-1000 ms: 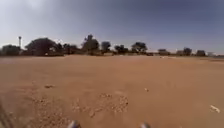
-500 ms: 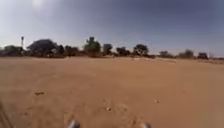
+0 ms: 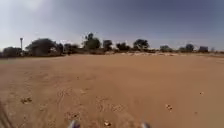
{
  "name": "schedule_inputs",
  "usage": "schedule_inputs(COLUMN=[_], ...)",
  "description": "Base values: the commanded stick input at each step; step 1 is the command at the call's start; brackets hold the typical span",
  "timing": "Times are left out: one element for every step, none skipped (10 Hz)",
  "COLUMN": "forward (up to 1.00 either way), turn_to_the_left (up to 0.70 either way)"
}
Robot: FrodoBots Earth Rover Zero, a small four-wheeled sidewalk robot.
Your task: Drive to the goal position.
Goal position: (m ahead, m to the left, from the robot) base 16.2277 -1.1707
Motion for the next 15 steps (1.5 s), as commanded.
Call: schedule_inputs(forward=[0.70, 0.70, 0.70, 0.70, 0.70, 0.70, 0.70, 0.70, 0.70, 0.70, 0.70, 0.70, 0.70, 0.70, 0.70], turn_to_the_left=[0.00, 0.00, 0.00, 0.00, 0.00, 0.00, 0.00, 0.00, 0.00, 0.00, 0.00, 0.00, 0.00, 0.00, 0.00])
